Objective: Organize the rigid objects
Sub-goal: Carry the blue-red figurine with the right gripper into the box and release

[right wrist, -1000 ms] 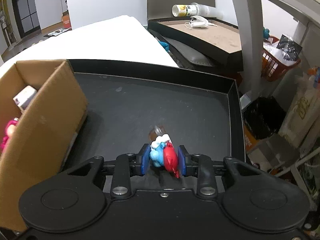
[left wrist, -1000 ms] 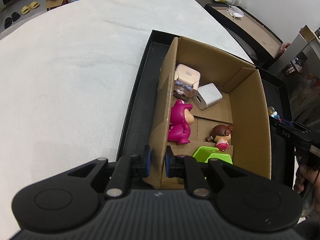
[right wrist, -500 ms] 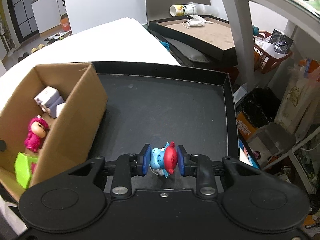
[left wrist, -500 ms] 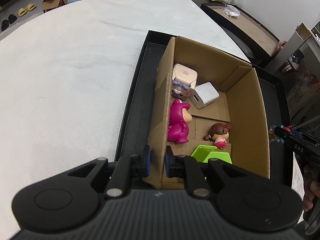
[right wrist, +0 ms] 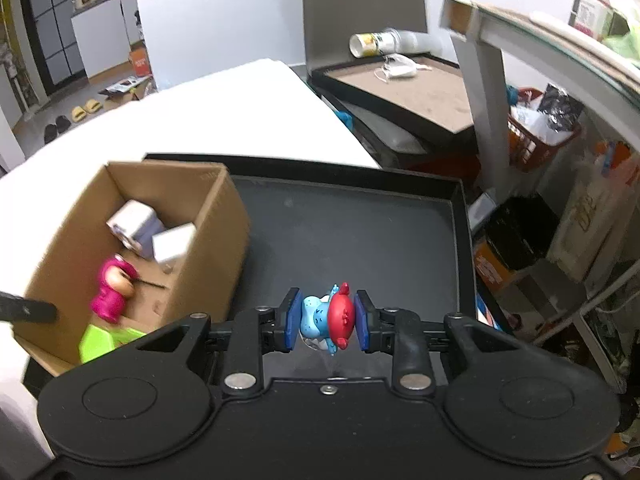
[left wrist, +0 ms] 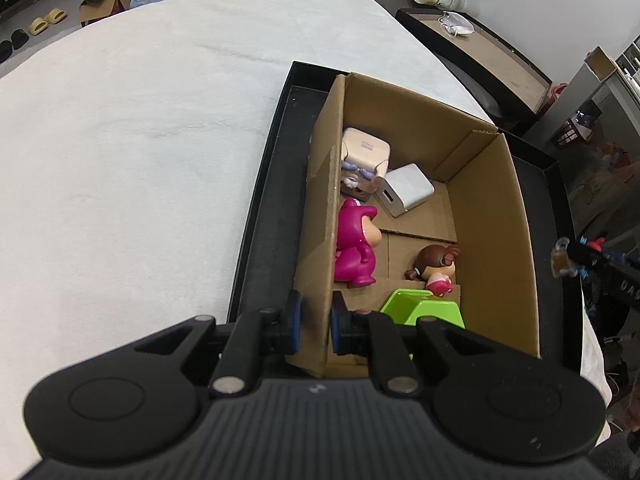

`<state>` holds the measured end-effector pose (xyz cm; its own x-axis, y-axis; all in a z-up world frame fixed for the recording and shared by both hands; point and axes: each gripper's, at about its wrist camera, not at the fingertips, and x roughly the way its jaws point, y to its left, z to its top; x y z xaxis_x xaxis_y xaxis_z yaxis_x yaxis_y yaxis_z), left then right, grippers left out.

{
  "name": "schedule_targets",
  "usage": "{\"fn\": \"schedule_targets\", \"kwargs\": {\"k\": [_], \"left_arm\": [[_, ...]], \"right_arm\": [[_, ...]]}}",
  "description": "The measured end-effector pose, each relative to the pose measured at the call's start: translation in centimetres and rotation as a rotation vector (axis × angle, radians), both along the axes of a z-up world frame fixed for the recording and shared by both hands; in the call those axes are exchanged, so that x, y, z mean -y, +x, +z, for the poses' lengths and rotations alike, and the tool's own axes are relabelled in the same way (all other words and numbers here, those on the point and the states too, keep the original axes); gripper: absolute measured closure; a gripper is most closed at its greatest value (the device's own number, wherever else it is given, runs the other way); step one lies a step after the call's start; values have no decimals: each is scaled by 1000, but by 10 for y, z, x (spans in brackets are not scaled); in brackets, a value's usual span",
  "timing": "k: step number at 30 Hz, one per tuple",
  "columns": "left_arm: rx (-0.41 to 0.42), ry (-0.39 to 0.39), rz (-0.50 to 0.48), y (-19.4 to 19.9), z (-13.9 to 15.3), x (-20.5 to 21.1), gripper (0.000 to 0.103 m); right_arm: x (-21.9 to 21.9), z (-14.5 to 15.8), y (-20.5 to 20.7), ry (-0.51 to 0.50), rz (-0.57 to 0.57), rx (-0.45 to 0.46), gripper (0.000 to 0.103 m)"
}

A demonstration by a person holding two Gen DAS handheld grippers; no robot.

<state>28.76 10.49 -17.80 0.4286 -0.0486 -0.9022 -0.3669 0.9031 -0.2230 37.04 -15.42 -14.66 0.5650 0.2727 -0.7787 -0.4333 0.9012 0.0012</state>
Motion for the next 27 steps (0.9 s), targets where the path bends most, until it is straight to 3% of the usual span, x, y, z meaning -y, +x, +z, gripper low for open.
{"fn": "schedule_targets", "kwargs": {"k": [17,27], "left_arm": [[21,-30,-4,-3,-1,-5,89],[28,-44,-6,-5,-1,-8,89]], "right_arm": [[-55,57,-2,50,88,79,75],[-95,48,-2,60,138,30,75]]}}
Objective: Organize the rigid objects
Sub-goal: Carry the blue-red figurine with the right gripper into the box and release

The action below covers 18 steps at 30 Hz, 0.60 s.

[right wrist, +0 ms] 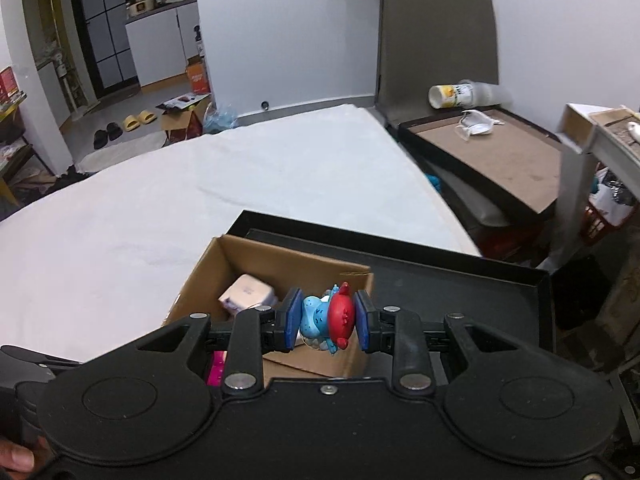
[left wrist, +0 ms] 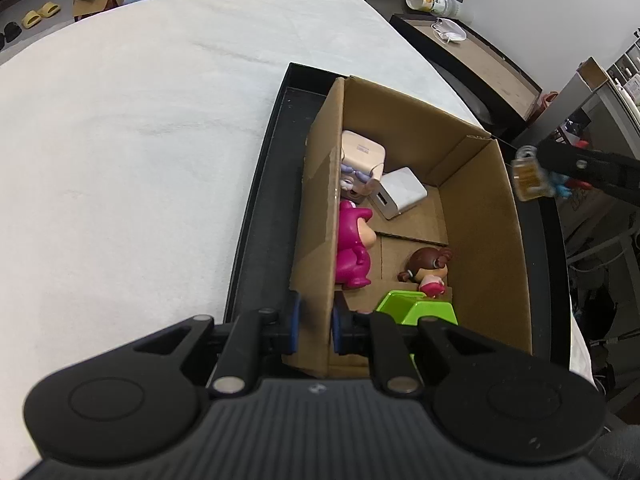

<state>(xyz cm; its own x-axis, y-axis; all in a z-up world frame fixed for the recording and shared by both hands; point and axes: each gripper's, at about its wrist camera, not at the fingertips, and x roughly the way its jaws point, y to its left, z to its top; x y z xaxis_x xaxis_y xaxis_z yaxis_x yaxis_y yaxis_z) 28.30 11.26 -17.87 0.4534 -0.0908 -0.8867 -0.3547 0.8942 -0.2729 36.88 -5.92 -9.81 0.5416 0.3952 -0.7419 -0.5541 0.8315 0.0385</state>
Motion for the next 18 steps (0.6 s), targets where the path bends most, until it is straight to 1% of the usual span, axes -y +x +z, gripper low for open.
{"fn": "schedule_targets", "kwargs": {"k": [4,5,6,8,12,18], "left_arm": [[0,-2,1,0,0,0,89],[0,-3,1,0,0,-1,89],[0,-5,2,0,0,-1,89],[1,-7,2,1,0,-1,88],[2,-11,4,1,1,-1,88],[-4,-6,2,1,1,0,88]], "right_arm": [[-9,-6,-2,-3,7,-18,75],[-10,-8,-2,-15,-1,-10,74],[-10,-8,-2,-31,-14,3,71],[-7,-9,-2,-47,-32,10,70],[8,-7,-2,-19,-61,-13,70],[23,0,-9,-1,-53,-17,70]]}}
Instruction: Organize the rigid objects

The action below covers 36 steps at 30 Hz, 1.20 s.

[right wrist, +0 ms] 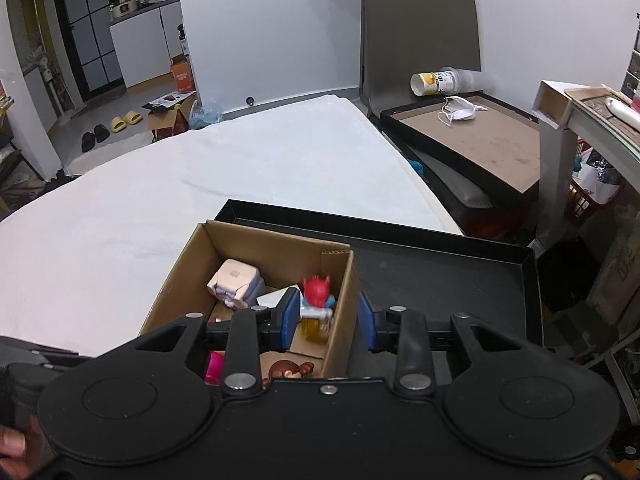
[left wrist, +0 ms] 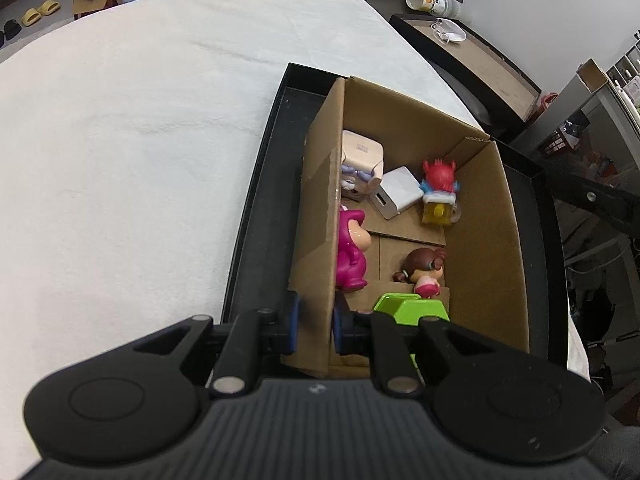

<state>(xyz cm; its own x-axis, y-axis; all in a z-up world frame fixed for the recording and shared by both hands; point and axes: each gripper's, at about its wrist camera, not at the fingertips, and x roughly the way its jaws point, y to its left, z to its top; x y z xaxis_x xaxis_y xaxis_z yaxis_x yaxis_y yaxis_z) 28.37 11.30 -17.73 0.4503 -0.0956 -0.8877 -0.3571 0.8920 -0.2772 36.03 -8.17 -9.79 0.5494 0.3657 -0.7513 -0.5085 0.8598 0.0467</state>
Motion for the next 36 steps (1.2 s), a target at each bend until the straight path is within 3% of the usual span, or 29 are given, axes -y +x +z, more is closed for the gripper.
{"fn": "schedule_targets", "kwargs": {"k": [7,11,22,31,36], "left_arm": [[20,45,-2,0,19,4,87],[48,62,-10,-4,35,8,87],[117,91,-76,-19,79,31,84],[144,153,-106,-41,110,50,59],[173,177,-103,-56,134,54,36]], "right_arm": [[20,3,-4,44,-42,-28,68],[30,8,-12,64,-59,-34,60],[58,28,-37,131,-148,-61,50],[77,51,-63,171,-202,-44,34],[84,68,-79,185,-221,-9,15]]}}
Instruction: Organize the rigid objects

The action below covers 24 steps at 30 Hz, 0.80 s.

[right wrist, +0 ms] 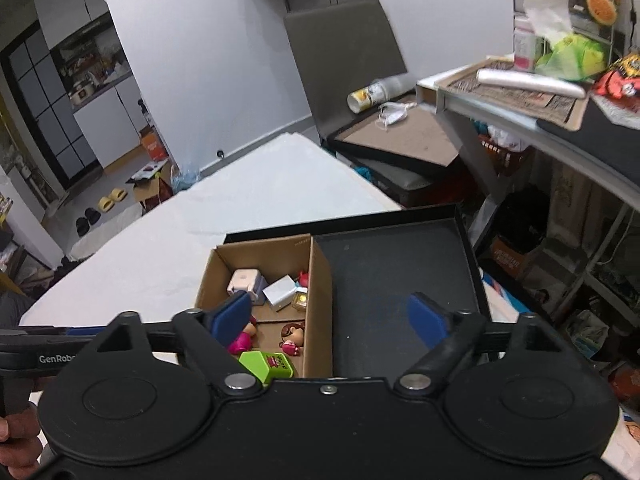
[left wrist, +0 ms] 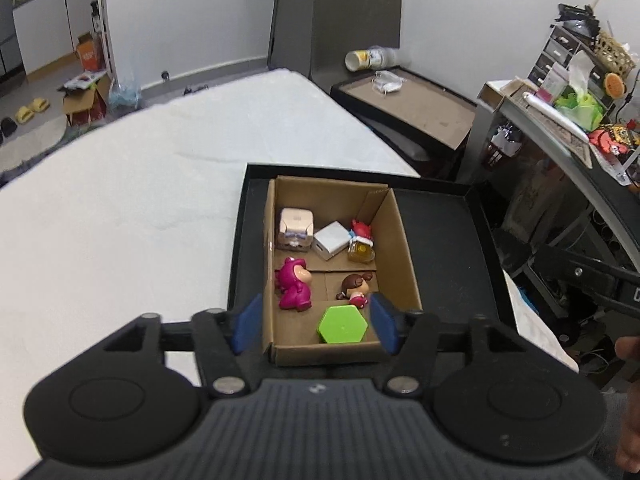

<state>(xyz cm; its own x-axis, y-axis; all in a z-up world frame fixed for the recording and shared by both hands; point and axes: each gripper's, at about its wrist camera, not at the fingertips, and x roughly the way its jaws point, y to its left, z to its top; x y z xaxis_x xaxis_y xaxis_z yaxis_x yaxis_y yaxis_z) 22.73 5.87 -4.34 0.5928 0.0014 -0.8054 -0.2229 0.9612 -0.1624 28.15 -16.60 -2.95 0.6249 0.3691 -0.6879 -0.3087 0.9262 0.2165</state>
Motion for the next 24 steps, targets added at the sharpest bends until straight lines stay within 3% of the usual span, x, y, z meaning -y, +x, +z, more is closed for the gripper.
{"fn": "schedule_targets", "kwargs": {"k": [5,9,12,15,24], "left_arm": [[65,21,-24,-21,25,9,19],[98,18,-32,-40,37,14,10],[118,16,-28,-52,43,16,3],[139,33,-12,-63,49,17,1],[192,69,-47,-97,71,29,0]], "right_arm": [[8,16,-18,-2,-10,39,10],[17,25,-31,2,-30,55,1],[24,31,-40,6,-49,58,0],[31,36,-47,46,-46,41,0],[41,61,-81,33,-75,93,0]]}}
